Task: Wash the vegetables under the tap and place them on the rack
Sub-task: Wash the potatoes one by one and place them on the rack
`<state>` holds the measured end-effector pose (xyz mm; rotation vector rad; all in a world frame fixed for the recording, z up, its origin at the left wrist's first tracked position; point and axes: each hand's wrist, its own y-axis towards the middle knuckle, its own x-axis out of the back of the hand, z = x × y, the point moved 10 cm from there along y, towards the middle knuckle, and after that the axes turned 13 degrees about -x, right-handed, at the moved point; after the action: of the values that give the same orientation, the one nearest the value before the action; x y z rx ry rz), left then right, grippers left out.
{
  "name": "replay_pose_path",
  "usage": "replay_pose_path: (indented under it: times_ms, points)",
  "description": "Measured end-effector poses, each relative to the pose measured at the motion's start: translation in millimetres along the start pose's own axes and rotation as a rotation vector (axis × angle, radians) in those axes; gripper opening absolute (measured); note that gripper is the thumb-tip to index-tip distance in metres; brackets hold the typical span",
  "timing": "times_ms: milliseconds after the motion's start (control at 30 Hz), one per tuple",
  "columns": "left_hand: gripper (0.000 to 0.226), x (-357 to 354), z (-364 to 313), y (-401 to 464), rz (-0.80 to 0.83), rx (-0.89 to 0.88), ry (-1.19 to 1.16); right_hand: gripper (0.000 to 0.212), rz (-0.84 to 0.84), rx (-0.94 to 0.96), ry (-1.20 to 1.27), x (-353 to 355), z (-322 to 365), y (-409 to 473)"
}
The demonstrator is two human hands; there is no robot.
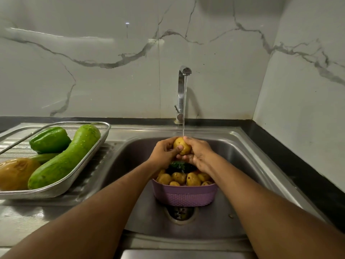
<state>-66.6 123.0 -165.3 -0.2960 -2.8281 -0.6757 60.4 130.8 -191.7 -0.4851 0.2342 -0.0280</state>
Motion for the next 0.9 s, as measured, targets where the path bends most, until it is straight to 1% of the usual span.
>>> replay_pose_path:
  times_ms: [67, 167, 233, 300, 400, 467, 533, 600, 667, 700, 833, 900]
  points:
    - [0.043, 1, 2, 1, -0.001, 0.018, -0.009, 0.027, 0.090, -0.022, 0.044, -1, 0, 1]
    - [0.046, 3, 2, 5, -0.018, 0.015, -0.007, 0.031, 0.125, 0.007, 0.080, 1, 8, 3]
    - [0.046, 3, -1, 7, -0.021, -0.013, 0.006, 0.028, 0.052, 0.030, 0.064, 3, 11, 0]
    - [0.046, 3, -4, 7, -0.037, -0.033, 0.004, 0.026, -0.088, 0.059, 0.032, 8, 11, -2]
    - [0.051, 3, -5, 5, -0.064, -0.035, -0.027, 0.039, -0.248, 0.109, 0.015, 13, 11, -3]
    - [0.052, -2, -9, 4, -0.047, -0.049, -0.003, 0.045, -0.306, 0.121, 0.043, 19, 7, -5]
    - [0.051, -10, -14, 4, -0.014, -0.079, 0.038, 0.046, -0.350, 0.132, 0.079, 25, 5, -8]
    - [0.050, -15, -18, 3, 0.011, -0.105, 0.062, 0.051, -0.366, 0.112, 0.104, 28, 2, -8]
    - [0.048, -14, -18, 2, 0.010, -0.107, 0.063, 0.056, -0.324, 0.055, 0.095, 24, -2, -5]
    - [0.048, -11, -17, 2, 0.006, -0.102, 0.052, 0.055, -0.283, 0.028, 0.086, 20, -2, -3]
    - [0.043, -4, -10, -2, 0.011, -0.051, -0.010, 0.032, -0.066, -0.020, 0.024, 8, 6, -9]
    - [0.042, -4, -4, -1, 0.007, -0.006, -0.064, 0.021, -0.005, -0.033, 0.028, 7, 6, -8]
